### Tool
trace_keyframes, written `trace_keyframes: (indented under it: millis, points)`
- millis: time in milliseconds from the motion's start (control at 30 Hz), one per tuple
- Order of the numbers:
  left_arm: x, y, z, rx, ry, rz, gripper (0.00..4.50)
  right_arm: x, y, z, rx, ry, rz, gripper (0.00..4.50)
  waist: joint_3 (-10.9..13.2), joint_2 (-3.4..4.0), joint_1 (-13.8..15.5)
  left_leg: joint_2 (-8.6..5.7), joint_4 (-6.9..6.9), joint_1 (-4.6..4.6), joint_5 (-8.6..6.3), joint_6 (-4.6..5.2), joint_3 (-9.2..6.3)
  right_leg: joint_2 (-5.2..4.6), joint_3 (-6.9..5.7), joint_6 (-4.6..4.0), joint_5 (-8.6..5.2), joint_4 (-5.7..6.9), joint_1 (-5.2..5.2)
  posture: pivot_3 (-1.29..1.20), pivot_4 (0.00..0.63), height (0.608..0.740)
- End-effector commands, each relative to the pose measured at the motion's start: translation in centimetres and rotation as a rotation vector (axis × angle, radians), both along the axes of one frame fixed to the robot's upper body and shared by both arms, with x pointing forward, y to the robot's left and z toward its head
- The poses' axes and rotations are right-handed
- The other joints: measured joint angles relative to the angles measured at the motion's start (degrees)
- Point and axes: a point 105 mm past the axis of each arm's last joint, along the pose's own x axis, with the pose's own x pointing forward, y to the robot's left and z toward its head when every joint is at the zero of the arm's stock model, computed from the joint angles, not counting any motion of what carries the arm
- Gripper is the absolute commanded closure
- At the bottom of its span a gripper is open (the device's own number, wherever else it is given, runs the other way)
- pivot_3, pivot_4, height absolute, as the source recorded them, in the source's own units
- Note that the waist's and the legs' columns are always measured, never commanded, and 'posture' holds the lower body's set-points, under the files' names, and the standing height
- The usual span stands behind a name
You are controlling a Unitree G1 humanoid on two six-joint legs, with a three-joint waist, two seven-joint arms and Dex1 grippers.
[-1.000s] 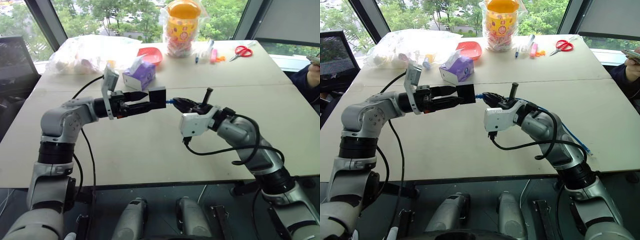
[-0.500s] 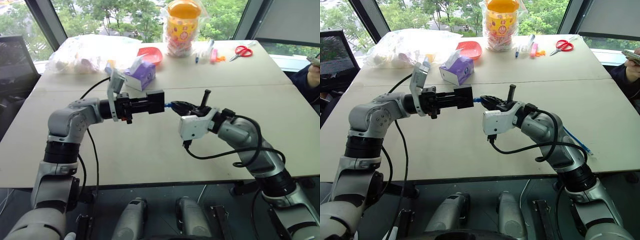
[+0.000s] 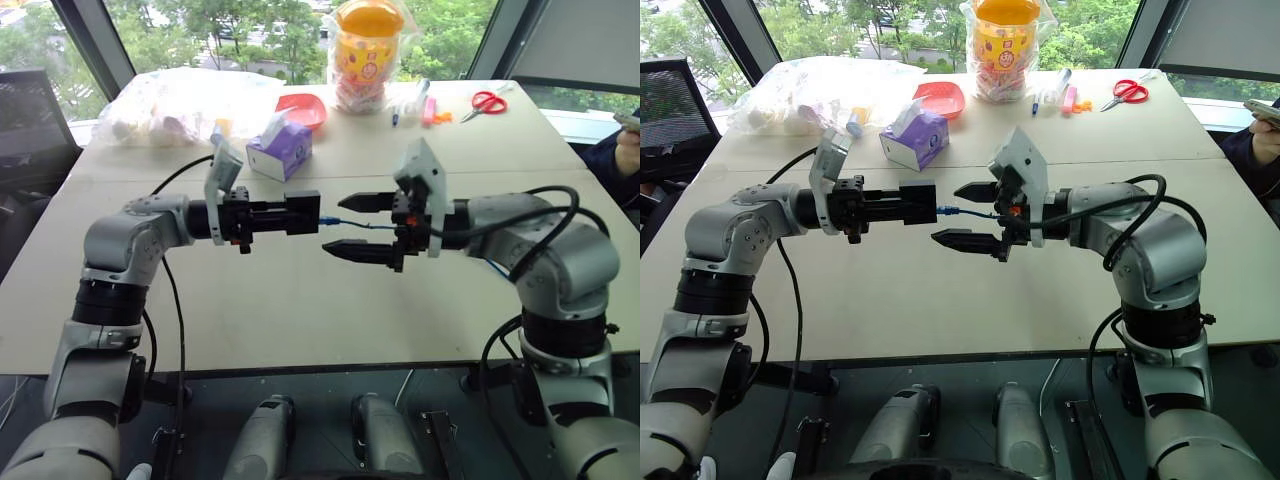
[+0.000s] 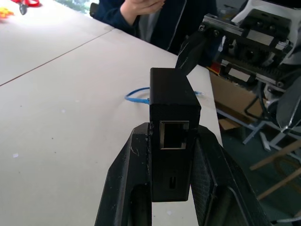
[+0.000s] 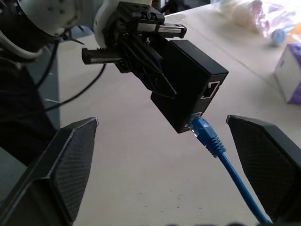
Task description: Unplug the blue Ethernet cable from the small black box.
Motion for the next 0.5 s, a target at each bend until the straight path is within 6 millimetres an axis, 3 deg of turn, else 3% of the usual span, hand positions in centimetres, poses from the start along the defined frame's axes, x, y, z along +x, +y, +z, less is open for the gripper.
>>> trace_keyframes:
  millis: [33,300,400,500]
  points:
    - [-0.9,-0.4,1.6,-0.002,-0.084,-0.063,4.02,0.1,0.2,0.4,0.024,0.098,0.023,0.09,0.0,0.0,0.0,0.0,0.0,-0.02,0.0,0.0,0.01,-0.01,0.0,0.0,0.0,-0.01,-0.02,0.0,0.15,0.74]
    - [-1.7,-0.7,1.4,0.009,-0.086,-0.106,4.02,1.3,0.7,-0.5,-0.023,0.146,0.026,0.09,0.0,0.01,-0.1,-0.03,0.02,-0.27,0.0,0.0,0.03,-0.02,-0.01,0.03,0.01,-0.03,-0.21,0.0,0.15,0.74]
    - [-1.9,-0.7,1.3,0.013,-0.088,-0.111,4.02,1.1,0.6,-0.5,-0.03,0.165,0.047,0.84,0.0,0.01,0.0,-0.04,0.03,-0.28,0.0,0.0,0.02,-0.01,-0.01,0.03,0.02,-0.02,-0.21,0.0,0.15,0.74]
    - [-2.1,-0.7,1.1,0.024,-0.09,-0.125,4.02,0.9,0.6,-0.4,-0.035,0.18,0.059,2.3,0.0,0.01,-0.1,-0.04,0.04,-0.29,0.0,0.01,0.03,-0.01,-0.02,0.03,0.01,-0.02,-0.21,0.0,0.15,0.74]
